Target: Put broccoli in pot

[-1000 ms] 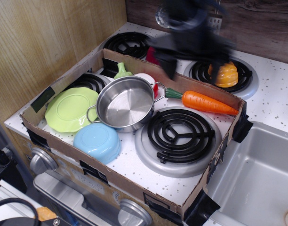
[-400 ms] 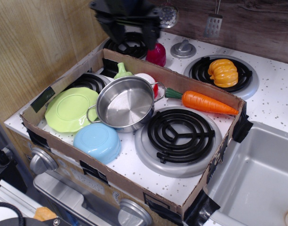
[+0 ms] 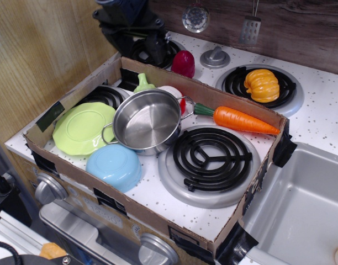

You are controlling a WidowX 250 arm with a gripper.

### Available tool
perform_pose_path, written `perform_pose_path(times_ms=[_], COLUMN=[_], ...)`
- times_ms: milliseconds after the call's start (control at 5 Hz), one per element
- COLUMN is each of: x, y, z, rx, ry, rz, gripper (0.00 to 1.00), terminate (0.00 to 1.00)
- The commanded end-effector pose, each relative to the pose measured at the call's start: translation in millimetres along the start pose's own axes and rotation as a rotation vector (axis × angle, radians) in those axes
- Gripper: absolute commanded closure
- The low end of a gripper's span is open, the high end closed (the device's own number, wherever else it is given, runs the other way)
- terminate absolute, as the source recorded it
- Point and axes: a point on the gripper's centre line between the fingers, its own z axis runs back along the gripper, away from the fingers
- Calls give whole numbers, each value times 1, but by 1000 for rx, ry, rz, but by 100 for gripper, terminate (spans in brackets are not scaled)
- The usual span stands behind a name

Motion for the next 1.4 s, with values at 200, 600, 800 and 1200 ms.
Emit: perform_pose_path(times_ms=[200,600,800,1200], x=[11,-1,-3,1], y=[27,32,34,28], z=[-13,-38,-44,-60], rx=[2,-45,-53,-88], ry=[-75,-50,-40,-3], rz=[-70,-89,-97,-183], gripper=[0,0,0,0], terminate=[0,0,0,0])
